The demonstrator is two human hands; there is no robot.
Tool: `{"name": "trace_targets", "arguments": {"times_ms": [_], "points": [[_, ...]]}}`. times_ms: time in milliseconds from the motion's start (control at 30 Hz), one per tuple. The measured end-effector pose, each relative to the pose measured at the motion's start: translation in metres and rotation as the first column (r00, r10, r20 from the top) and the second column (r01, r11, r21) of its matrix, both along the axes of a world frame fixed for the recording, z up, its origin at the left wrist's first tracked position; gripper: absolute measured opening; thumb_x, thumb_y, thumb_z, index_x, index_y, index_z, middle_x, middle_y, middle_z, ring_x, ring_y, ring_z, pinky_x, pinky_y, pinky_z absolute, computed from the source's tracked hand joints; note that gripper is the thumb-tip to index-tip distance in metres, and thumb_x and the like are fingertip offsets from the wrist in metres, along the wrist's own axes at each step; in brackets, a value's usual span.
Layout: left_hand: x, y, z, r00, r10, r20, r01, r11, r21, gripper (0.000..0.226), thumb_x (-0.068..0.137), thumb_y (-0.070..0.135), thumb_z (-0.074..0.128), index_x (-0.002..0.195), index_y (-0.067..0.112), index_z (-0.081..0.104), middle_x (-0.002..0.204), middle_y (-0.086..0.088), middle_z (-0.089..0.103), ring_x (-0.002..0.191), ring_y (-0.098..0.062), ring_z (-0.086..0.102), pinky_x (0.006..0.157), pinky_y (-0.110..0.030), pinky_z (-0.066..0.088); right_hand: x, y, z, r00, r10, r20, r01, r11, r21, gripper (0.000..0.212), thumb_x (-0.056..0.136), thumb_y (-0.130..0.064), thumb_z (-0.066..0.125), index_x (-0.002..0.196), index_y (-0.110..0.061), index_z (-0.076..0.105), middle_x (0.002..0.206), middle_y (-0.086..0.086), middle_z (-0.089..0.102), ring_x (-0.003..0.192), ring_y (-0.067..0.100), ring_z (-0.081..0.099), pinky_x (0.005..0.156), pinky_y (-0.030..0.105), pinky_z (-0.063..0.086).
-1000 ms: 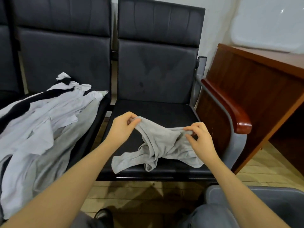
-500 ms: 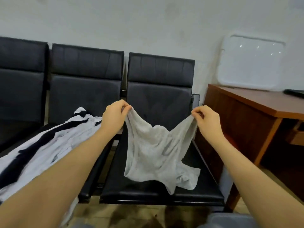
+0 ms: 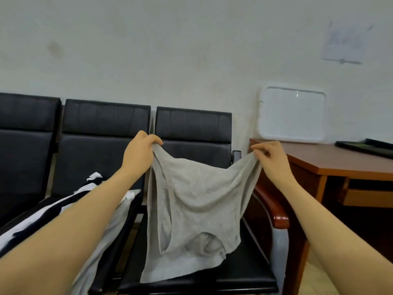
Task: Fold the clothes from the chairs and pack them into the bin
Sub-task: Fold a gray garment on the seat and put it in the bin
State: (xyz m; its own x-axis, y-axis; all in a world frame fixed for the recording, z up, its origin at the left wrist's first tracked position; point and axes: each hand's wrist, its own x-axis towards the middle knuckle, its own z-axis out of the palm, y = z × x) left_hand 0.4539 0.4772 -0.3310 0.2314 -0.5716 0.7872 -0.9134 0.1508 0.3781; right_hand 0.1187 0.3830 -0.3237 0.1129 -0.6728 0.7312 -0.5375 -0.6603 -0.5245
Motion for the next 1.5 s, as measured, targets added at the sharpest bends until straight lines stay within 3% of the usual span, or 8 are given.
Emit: {"name": "trace_targets", "arguments": {"times_ms": [200, 533, 800, 933, 1100, 1233, 1333, 1500], "points": [[0.007, -0.010, -0.033, 0.987, -0.006, -0.162, 0.053, 0.956, 0.289, 0.034, 0.097, 0.003, 0.029, 0.102, 0.012, 0.062, 0.113, -0.007, 0.044, 0.108, -0.030, 0.046, 0.091, -0.040, 0.043, -0.008, -0.004, -0.032, 0.995, -0.001, -0.098, 0.014, 0.991, 0.133, 0.025, 0.089, -0.004, 0.060, 0.111, -0.011, 0.067, 0.118, 0.007, 0.043, 0.101, 0.012, 0.044, 0.083, 0.008, 0.031], [0.037, -0.031, -0.114, 0.977, 0.008, 0.215, -0.147, 0.752, 0.642, 0.025, 0.095, 0.006, 0.044, 0.111, 0.007, 0.063, 0.106, -0.010, 0.044, 0.089, -0.033, 0.055, 0.085, -0.042, 0.046, 0.010, -0.028, -0.097, 0.952, -0.070, -0.297, 0.142, 0.963, 0.228, 0.017, 0.090, -0.006, 0.060, 0.105, -0.001, 0.068, 0.114, 0.009, 0.046, 0.096, 0.012, 0.044, 0.088, 0.018, 0.033], [0.032, -0.040, -0.137, 0.984, 0.066, -0.162, -0.003, 0.931, 0.364, 0.011, 0.099, 0.015, 0.045, 0.092, 0.007, 0.049, 0.097, -0.009, 0.050, 0.081, -0.025, 0.054, 0.071, -0.034, 0.042, 0.011, -0.045, -0.125, 0.915, -0.211, -0.344, 0.286, 0.941, 0.183, 0.008, 0.093, -0.014, 0.057, 0.092, -0.012, 0.065, 0.108, 0.001, 0.051, 0.108, 0.025, 0.045, 0.094, 0.036, 0.031], [0.033, -0.044, -0.137, 0.909, 0.018, -0.416, 0.096, 0.963, 0.253, 0.021, 0.093, 0.000, 0.040, 0.099, 0.014, 0.053, 0.092, -0.011, 0.061, 0.082, -0.026, 0.058, 0.067, -0.034, 0.045, 0.014, -0.041, -0.122, 0.993, -0.095, -0.072, 0.112, 0.946, 0.305, 0.007, 0.098, -0.009, 0.045, 0.095, -0.012, 0.051, 0.094, 0.004, 0.056, 0.091, 0.023, 0.056, 0.080, 0.034, 0.047], [0.034, -0.042, -0.132, 0.974, 0.002, -0.227, 0.056, 0.967, 0.248, 0.034, 0.088, -0.011, 0.034, 0.106, 0.005, 0.059, 0.102, -0.010, 0.049, 0.096, -0.028, 0.050, 0.081, -0.034, 0.040, 0.009, -0.045, -0.119, 0.948, -0.125, -0.292, 0.200, 0.949, 0.243, 0.017, 0.101, -0.026, 0.039, 0.108, -0.021, 0.053, 0.104, 0.003, 0.046, 0.101, 0.025, 0.046, 0.092, 0.040, 0.034], [0.037, -0.032, -0.132, 0.996, 0.036, -0.079, -0.006, 0.936, 0.351, 0.018, 0.091, 0.021, 0.055, 0.107, 0.028, 0.057, 0.099, -0.006, 0.034, 0.093, -0.025, 0.038, 0.085, -0.037, 0.038, -0.001, -0.038, -0.120, 0.893, -0.078, -0.443, 0.222, 0.933, 0.282, 0.019, 0.088, -0.047, 0.059, 0.104, -0.041, 0.052, 0.106, -0.001, 0.032, 0.101, 0.018, 0.030, 0.090, 0.035, 0.019], [0.039, -0.026, -0.136, 0.995, 0.026, 0.101, -0.051, 0.964, 0.260, 0.012, 0.081, 0.026, 0.072, 0.089, 0.020, 0.066, 0.091, -0.007, 0.035, 0.083, -0.027, 0.038, 0.073, -0.040, 0.038, -0.002, -0.031, -0.119, 0.908, -0.141, -0.393, 0.243, 0.944, 0.224, 0.010, 0.087, -0.038, 0.063, 0.096, -0.033, 0.062, 0.104, -0.003, 0.034, 0.101, 0.018, 0.030, 0.085, 0.031, 0.016], [0.023, -0.015, -0.122, 0.987, 0.133, 0.086, -0.135, 0.991, 0.022, 0.012, 0.085, 0.015, 0.069, 0.078, 0.007, 0.065, 0.083, -0.008, 0.041, 0.074, -0.025, 0.037, 0.063, -0.038, 0.034, 0.001, -0.015, -0.106, 0.959, -0.188, -0.213, 0.213, 0.972, 0.102, 0.009, 0.091, -0.029, 0.060, 0.090, -0.021, 0.066, 0.098, -0.006, 0.051, 0.104, 0.018, 0.039, 0.082, 0.029, 0.013]]}}
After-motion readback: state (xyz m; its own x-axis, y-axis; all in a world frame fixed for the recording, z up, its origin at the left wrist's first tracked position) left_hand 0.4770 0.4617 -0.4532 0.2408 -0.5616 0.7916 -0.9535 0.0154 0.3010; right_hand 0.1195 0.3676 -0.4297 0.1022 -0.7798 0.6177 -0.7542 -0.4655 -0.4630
